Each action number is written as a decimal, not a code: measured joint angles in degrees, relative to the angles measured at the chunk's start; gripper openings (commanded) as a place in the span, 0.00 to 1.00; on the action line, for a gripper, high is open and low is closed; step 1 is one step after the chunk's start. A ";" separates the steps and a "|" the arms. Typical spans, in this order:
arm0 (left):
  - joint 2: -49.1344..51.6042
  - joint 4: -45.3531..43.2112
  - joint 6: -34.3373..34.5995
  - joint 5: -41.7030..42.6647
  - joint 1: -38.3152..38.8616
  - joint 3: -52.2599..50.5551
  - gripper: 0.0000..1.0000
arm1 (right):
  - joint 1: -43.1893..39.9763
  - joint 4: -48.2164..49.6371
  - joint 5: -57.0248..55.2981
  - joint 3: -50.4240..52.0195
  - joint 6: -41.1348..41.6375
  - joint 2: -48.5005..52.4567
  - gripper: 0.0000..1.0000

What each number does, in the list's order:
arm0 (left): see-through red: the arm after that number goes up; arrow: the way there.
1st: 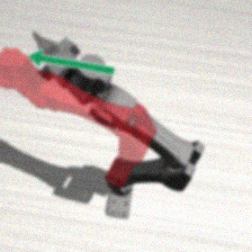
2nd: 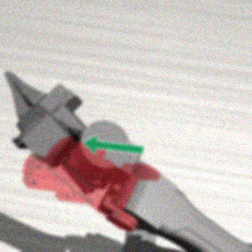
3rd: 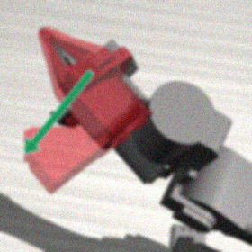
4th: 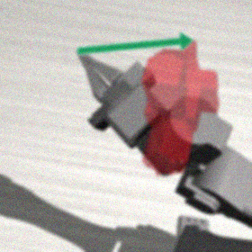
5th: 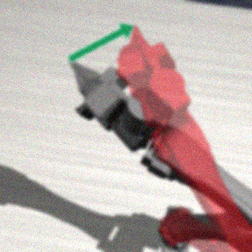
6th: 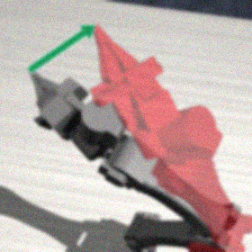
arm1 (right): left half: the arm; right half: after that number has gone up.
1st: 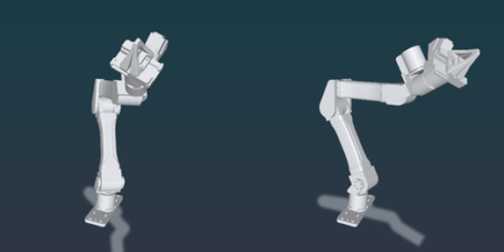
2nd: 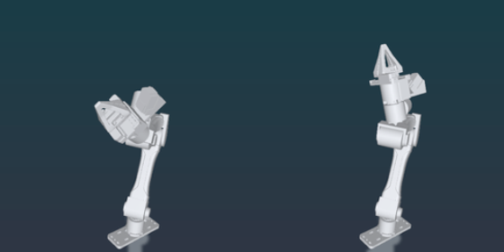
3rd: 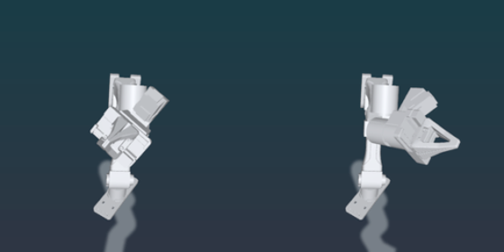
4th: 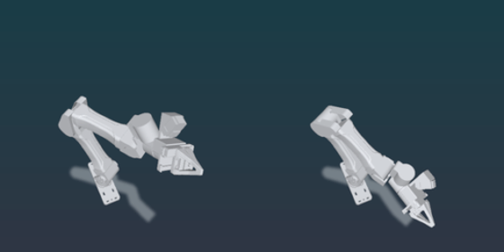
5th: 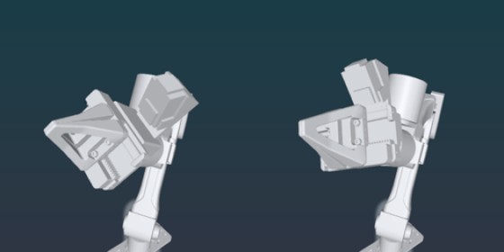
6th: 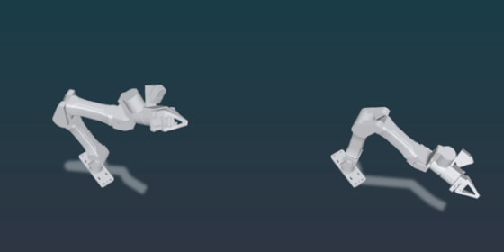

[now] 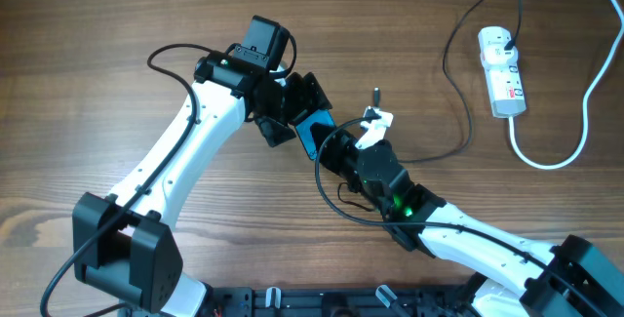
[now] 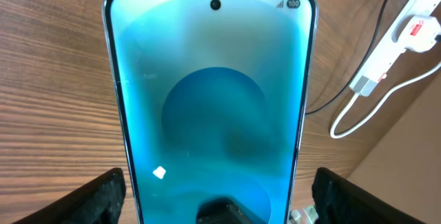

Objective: Plug charger to phone and switch on socket
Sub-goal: 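Grasp the phone edge with the right gripper from the left gripper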

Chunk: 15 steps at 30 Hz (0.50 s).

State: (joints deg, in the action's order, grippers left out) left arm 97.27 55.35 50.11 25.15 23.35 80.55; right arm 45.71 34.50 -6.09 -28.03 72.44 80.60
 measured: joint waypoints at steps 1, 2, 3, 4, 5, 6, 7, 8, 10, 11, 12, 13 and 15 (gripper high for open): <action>0.00 0.28 0.00 0.09 -0.07 0.00 0.92 | 0.00 0.00 0.17 0.00 0.24 0.00 0.05; 0.00 0.90 0.00 0.22 -0.24 0.00 0.93 | 0.00 0.00 0.55 0.00 0.48 0.00 0.05; 0.00 1.33 -0.02 0.26 -0.59 0.00 0.93 | 0.00 -0.02 0.74 0.00 0.66 0.00 0.05; 0.00 2.16 -0.02 0.33 -1.16 0.04 0.94 | 0.00 -0.13 1.14 0.00 1.11 0.00 0.05; 0.00 2.99 -0.02 0.44 -2.12 0.07 0.94 | 0.00 -0.26 1.27 0.00 1.73 0.00 0.05; 0.00 3.72 0.00 0.61 -3.15 0.09 1.00 | 0.00 -0.52 1.40 0.00 2.49 0.00 0.05; 0.00 4.57 -0.02 0.96 -4.33 0.09 1.00 | 0.00 -1.75 1.70 0.00 4.39 0.00 0.05; 0.00 5.33 0.13 1.46 -5.40 0.09 1.00 | -0.02 -2.73 2.01 0.00 5.88 0.00 0.05; 0.00 6.84 -0.04 2.64 -7.19 0.09 1.00 | -0.33 -4.68 3.45 0.00 9.86 0.00 0.05; 0.00 7.96 -0.04 3.32 -7.93 0.11 1.00 | -0.61 -5.18 4.42 0.00 11.47 0.00 0.05; 0.00 9.11 -0.04 3.91 -8.59 0.11 1.00 | -1.16 -5.33 5.68 0.00 13.31 0.00 0.05; 0.00 9.90 -0.04 4.52 -9.29 0.11 1.00 | -1.75 -5.31 7.13 0.00 14.40 0.00 0.05; 0.00 10.47 -0.02 4.83 -9.60 0.09 1.00 | -3.17 -5.66 10.69 0.00 17.73 0.00 0.05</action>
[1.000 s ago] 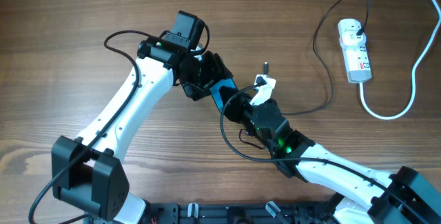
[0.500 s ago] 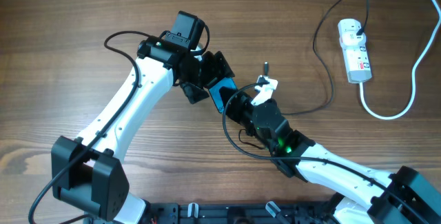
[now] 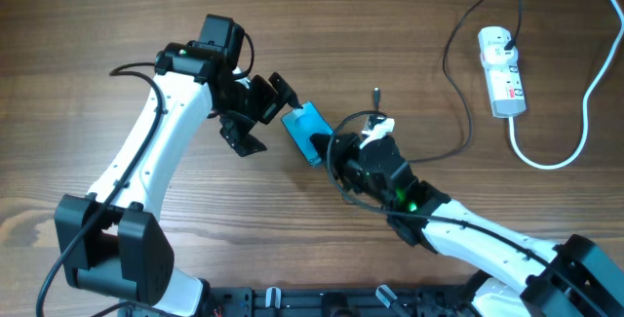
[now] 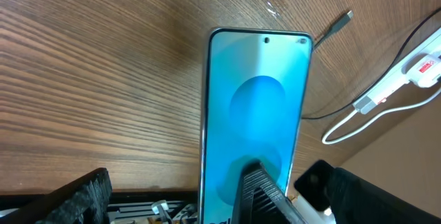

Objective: Plug charger to phone and switch on socket
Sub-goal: 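Grasp the phone edge with the right gripper from the left gripper, then open the left gripper and pull it back from the phone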

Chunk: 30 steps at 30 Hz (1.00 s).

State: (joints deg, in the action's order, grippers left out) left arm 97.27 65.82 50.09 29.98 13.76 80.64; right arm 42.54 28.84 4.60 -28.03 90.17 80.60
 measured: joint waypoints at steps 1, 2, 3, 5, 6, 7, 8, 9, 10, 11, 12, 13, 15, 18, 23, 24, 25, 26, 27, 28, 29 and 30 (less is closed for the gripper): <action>0.00 0.02 0.00 -0.04 0.00 0.02 1.00 | -0.81 -0.70 2.25 0.00 3.10 0.00 0.05; 0.00 0.09 -0.02 -0.04 0.00 0.02 1.00 | -1.40 -1.27 3.65 0.00 5.62 0.00 0.05; 0.00 0.26 0.00 -0.07 0.00 0.02 1.00 | -2.69 -2.21 6.47 0.00 10.99 0.00 0.05; 0.00 0.55 0.00 -0.07 0.00 0.00 1.00 | -3.87 -2.75 9.18 0.00 18.64 0.00 0.04; 0.00 0.98 0.00 -0.04 0.00 0.02 1.00 | -3.98 -2.12 9.99 0.00 21.40 0.00 0.05; 0.00 1.11 0.00 0.13 0.00 0.02 1.00 | -3.98 -0.48 10.62 0.00 23.41 0.00 0.05; 0.00 1.25 0.00 0.61 0.00 0.02 1.00 | -3.98 0.94 11.04 0.00 24.79 0.00 0.04; 0.00 1.46 0.00 1.44 0.00 0.02 1.00 | -3.98 1.92 11.37 0.00 25.55 0.00 0.04; 0.00 1.66 0.02 2.47 0.00 0.02 0.96 | -3.98 4.02 11.89 0.02 26.43 0.00 0.04; 0.00 1.75 0.02 3.89 0.00 0.00 0.95 | -3.98 5.09 12.04 0.00 26.82 0.00 0.05; 0.00 1.73 0.11 4.92 0.00 0.02 0.95 | -3.98 5.90 12.26 0.00 27.06 0.00 0.05; 0.00 1.88 0.33 6.05 0.00 0.02 0.93 | -3.98 6.67 12.37 0.00 27.39 0.00 0.05; 0.00 1.99 1.09 7.48 0.00 0.02 0.87 | -3.98 7.19 12.59 0.00 27.69 0.00 0.05; 0.00 2.03 3.06 8.33 0.00 0.00 0.81 | -3.98 9.55 13.42 0.00 28.09 0.00 0.05; 0.00 -0.46 4.68 8.96 0.00 0.02 0.82 | -4.02 14.27 13.81 0.00 28.13 0.00 0.04; 0.00 -1.16 4.74 8.96 -0.02 0.02 0.82 | -4.39 11.26 13.81 -0.11 28.15 -0.02 0.04; 0.00 -2.03 4.76 8.98 -0.22 0.02 0.83 | -4.66 9.57 13.81 -0.17 28.15 0.00 0.04; 0.00 -2.25 4.20 9.03 -0.55 0.02 0.83 | -5.14 7.26 13.81 -0.28 28.11 0.04 0.05; 0.00 -2.67 3.17 9.14 -1.14 0.02 0.83 | -5.57 4.76 13.79 -0.31 28.09 0.04 0.05; -0.07 -2.75 1.49 9.14 -2.54 0.02 0.83 | -5.95 2.40 13.79 -0.31 27.85 0.04 0.05; -0.22 -2.29 -0.04 9.18 -3.89 0.02 0.83 | -6.12 1.11 13.77 -0.28 27.06 0.09 0.04; -0.74 -1.05 -1.77 9.14 -5.90 0.02 0.83 | -6.12 1.11 13.79 -0.28 26.21 0.09 0.05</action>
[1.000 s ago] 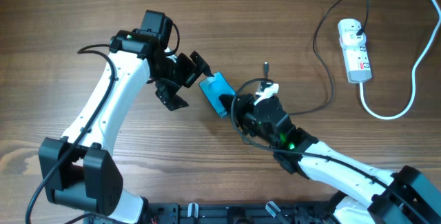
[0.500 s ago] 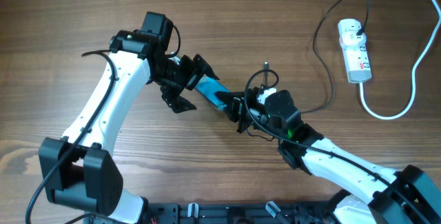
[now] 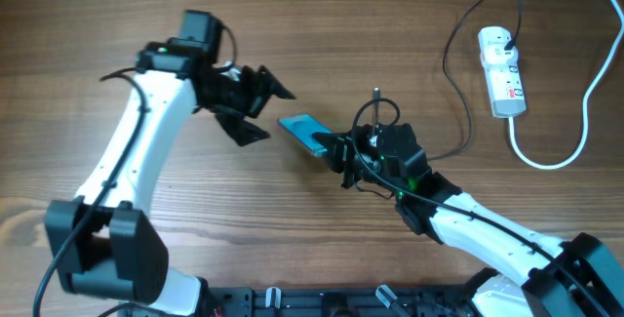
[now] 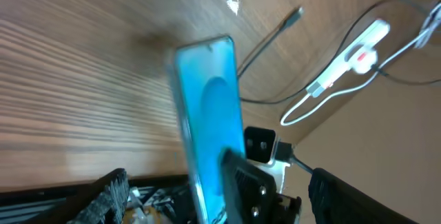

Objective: Plug charger to phone and switch on socket
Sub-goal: 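Open the left gripper and pull it back from the phone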

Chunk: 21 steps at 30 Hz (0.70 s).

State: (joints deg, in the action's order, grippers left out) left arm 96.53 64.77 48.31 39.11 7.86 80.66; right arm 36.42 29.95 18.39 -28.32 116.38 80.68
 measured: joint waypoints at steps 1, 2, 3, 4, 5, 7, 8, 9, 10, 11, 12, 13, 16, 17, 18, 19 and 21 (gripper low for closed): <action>-1.49 1.55 -2.23 0.00 -2.64 0.00 0.83 | 0.00 0.04 0.02 0.00 -1.75 0.00 0.04; -3.04 2.71 -3.72 -0.20 -4.35 0.00 0.85 | 0.00 0.00 0.02 0.00 -3.23 0.00 0.05; -5.88 4.28 -5.66 -0.52 -6.21 0.00 0.88 | 0.00 0.02 0.02 0.00 -5.44 0.00 0.04; -9.27 5.75 -7.10 -1.38 -7.56 0.00 0.91 | 0.00 0.02 0.15 0.00 -7.65 0.00 0.05; -14.64 7.61 -9.01 -3.10 -8.61 0.00 0.93 | 0.00 -0.02 0.70 0.00 -9.88 0.00 0.04; -23.19 9.60 -11.47 -5.46 -8.83 0.09 0.96 | -0.09 0.00 2.23 0.00 -11.82 0.00 0.04; -29.66 10.38 -12.57 -7.26 -8.83 0.20 0.97 | -0.31 0.04 3.76 0.00 -12.68 0.00 0.04; -35.50 10.86 -13.40 -8.59 -8.83 0.66 0.96 | -0.76 0.09 5.70 0.00 -12.70 0.00 0.04; -40.81 10.78 -13.62 -10.01 -8.83 0.87 0.95 | -1.36 0.28 8.20 0.00 -10.84 0.00 0.04; -46.16 10.88 -13.38 -11.98 -8.83 0.87 0.96 | -1.70 0.72 10.05 0.00 -9.27 0.00 0.04; -51.17 11.13 -12.63 -14.19 -8.83 1.03 0.96 | -1.77 1.95 11.91 0.02 -7.10 0.00 0.04; -55.06 11.72 -11.65 -15.89 -8.83 1.09 0.96 | -1.77 4.39 13.55 0.04 -5.01 0.07 0.04; -63.93 15.45 -7.34 -22.71 -8.83 1.11 0.96 | -1.77 15.96 18.27 -0.02 -0.50 0.11 0.04; -64.83 16.02 -6.54 -23.76 -8.83 0.57 0.93 | -1.77 20.70 19.28 -0.02 0.31 0.11 0.04; -65.16 16.37 -5.66 -24.50 -8.83 -0.31 0.93 | -1.77 22.75 19.80 -0.02 0.66 0.09 0.04; -65.18 16.65 -4.26 -25.05 -8.83 -1.64 0.91 | -1.77 25.22 20.50 -0.02 0.98 0.09 0.04; -65.02 15.89 0.61 -26.01 -8.83 -7.10 0.90 | -1.77 26.69 21.81 -0.02 1.53 0.09 0.04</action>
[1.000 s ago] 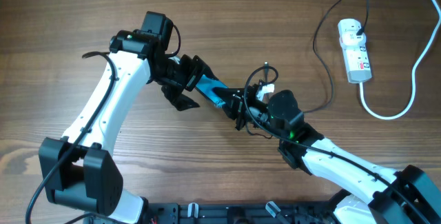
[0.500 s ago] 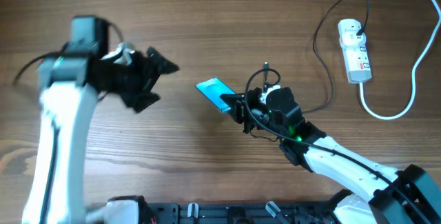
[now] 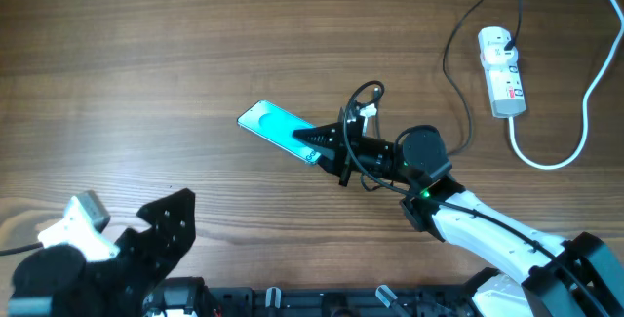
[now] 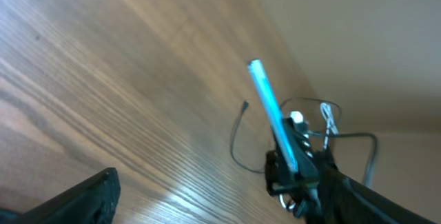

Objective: Plug charger to phone and switch on socket
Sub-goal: 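Open the left gripper and pull it back from the phone, then regrasp the phone's bottom end with the left gripper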

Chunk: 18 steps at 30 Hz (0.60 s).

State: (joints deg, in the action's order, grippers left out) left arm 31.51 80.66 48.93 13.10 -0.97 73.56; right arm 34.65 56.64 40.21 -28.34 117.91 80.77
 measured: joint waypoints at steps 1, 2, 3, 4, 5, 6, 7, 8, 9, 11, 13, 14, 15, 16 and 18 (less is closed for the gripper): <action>0.04 -1.49 1.40 0.20 0.00 -1.38 0.90 | 0.00 0.00 0.31 -0.02 0.20 0.00 0.04; -0.20 -4.17 2.82 0.48 0.00 -3.72 0.88 | 0.00 0.02 0.74 0.00 0.37 0.00 0.04; -0.02 -7.34 4.96 1.36 0.00 -7.34 0.87 | 0.00 0.00 1.14 0.00 0.39 0.00 0.04; 0.28 -9.27 6.36 2.12 0.00 -9.51 0.85 | 0.00 0.00 1.20 0.00 0.39 0.00 0.04; 0.33 -10.91 7.61 2.64 0.00 -11.08 0.84 | 0.00 0.00 1.38 0.00 0.39 0.00 0.04; 0.31 -13.18 9.38 3.28 0.00 -13.68 0.82 | 0.00 0.00 1.46 0.00 0.42 0.02 0.04; 0.31 -14.64 11.02 3.72 0.00 -15.96 0.82 | 0.00 0.00 1.57 0.00 0.42 0.00 0.04; 0.26 -18.01 12.37 4.76 0.00 -18.97 0.82 | 0.00 0.00 1.66 0.00 0.42 0.00 0.04; 0.42 -18.86 13.07 5.29 0.00 -19.89 0.82 | 0.00 -0.02 1.73 0.00 0.42 0.00 0.04; 0.42 -24.68 15.89 8.07 0.00 -24.28 0.80 | 0.00 -0.44 1.77 0.00 0.44 0.00 0.04; 0.37 -29.29 18.95 10.25 0.00 -27.78 0.76 | 0.00 -1.77 1.75 0.00 0.57 0.00 0.04; 0.48 -30.82 19.74 11.19 0.00 -28.55 0.74 | 0.00 -2.23 1.75 0.00 0.57 0.00 0.04; 0.46 -34.38 20.48 12.17 0.00 -29.66 0.69 | 0.00 -2.62 1.75 0.00 0.59 0.02 0.04; 0.48 -35.67 20.90 12.81 0.00 -29.99 0.66 | 0.00 -2.60 1.75 0.00 0.59 0.02 0.04; 0.57 -37.05 21.46 13.60 0.00 -30.12 0.66 | 0.00 -2.60 1.75 0.00 0.59 0.00 0.04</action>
State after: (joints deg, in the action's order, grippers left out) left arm 32.08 43.62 70.39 26.70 -0.97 43.44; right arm 34.65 54.04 41.95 -28.34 118.50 80.77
